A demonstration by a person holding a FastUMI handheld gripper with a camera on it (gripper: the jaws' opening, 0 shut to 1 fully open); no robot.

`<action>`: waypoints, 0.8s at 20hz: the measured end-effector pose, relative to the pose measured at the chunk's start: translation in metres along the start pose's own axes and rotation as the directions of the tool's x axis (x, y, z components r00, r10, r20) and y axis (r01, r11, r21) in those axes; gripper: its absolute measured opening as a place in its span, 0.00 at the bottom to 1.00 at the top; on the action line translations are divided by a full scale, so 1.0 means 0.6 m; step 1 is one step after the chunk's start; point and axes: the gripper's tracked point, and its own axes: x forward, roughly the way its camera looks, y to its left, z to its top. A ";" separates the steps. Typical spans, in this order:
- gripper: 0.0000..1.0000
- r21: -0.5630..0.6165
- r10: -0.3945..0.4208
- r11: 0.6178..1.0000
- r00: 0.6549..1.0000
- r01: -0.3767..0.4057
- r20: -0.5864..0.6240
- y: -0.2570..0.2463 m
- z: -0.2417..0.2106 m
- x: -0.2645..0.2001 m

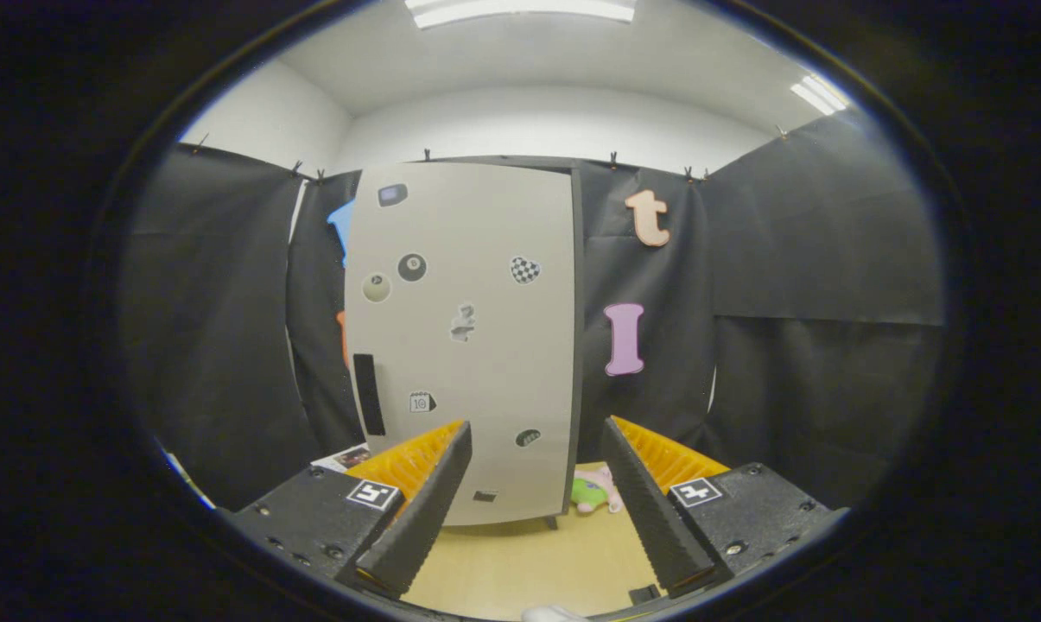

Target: Open the shoe cabinet door, grab the shoes and put them into the shoe cabinet, then close the shoe cabinet door.

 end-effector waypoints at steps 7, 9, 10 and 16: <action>0.99 -0.002 0.005 1.000 1.000 -0.005 0.004 0.007 0.005 -0.029; 0.99 -0.001 0.010 1.000 1.000 -0.010 -0.002 0.010 0.000 -0.030; 0.99 0.000 0.011 1.000 1.000 -0.011 -0.004 0.010 -0.001 -0.030; 0.99 0.006 0.017 1.000 1.000 -0.017 -0.012 0.011 -0.007 -0.032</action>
